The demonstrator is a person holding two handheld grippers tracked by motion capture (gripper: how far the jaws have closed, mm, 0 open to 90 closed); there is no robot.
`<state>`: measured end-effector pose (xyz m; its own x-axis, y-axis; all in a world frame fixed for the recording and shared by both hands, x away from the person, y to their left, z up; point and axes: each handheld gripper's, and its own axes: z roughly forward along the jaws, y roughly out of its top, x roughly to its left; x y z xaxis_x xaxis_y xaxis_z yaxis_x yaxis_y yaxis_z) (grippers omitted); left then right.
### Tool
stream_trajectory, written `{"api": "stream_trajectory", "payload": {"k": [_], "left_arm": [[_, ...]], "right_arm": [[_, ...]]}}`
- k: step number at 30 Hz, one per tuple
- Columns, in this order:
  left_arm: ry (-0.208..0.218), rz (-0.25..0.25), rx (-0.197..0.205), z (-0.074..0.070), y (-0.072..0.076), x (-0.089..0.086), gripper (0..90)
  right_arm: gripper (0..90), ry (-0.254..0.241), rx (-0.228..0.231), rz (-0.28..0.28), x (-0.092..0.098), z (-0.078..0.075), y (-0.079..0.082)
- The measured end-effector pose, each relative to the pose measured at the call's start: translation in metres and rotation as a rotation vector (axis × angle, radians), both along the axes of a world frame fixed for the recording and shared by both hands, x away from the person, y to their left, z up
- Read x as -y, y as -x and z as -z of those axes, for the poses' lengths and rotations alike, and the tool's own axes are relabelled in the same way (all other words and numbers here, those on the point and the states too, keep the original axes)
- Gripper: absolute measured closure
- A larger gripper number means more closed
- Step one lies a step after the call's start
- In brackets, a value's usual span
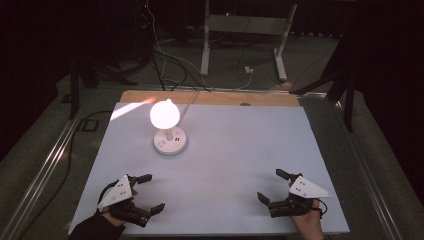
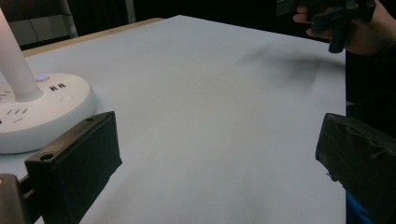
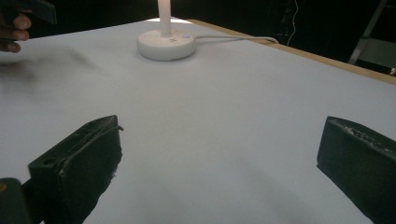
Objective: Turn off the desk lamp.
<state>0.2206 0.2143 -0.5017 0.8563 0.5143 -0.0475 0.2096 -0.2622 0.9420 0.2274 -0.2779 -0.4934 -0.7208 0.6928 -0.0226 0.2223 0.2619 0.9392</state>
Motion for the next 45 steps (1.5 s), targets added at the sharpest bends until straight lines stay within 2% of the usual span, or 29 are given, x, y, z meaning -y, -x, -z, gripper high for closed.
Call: {"api": "stream_trajectory", "payload": {"k": [11, 19, 28, 39, 45], "left_arm": [[0.003, 0.017, -0.006, -0.003, 0.0, 0.003, 0.5], [0.041, 0.019, 0.01, -0.016, -0.003, 0.007, 0.5], [0.036, 0.035, 0.016, -0.024, -0.006, 0.016, 0.5], [0.069, 0.001, 0.017, -0.035, -0.02, 0.021, 0.6], [0.081, 0.003, 0.014, -0.039, -0.027, 0.026, 0.6]], "right_arm": [[0.0, -0.015, 0.002, 0.01, 0.002, -0.001, 0.0], [0.0, -0.03, 0.01, 0.019, 0.003, -0.002, 0.001], [0.0, -0.035, 0.007, 0.017, 0.002, -0.001, 0.001], [0.0, -0.037, 0.005, 0.016, 0.002, -0.001, 0.001], [0.0, -0.037, 0.005, 0.014, 0.002, -0.001, 0.001]]}}
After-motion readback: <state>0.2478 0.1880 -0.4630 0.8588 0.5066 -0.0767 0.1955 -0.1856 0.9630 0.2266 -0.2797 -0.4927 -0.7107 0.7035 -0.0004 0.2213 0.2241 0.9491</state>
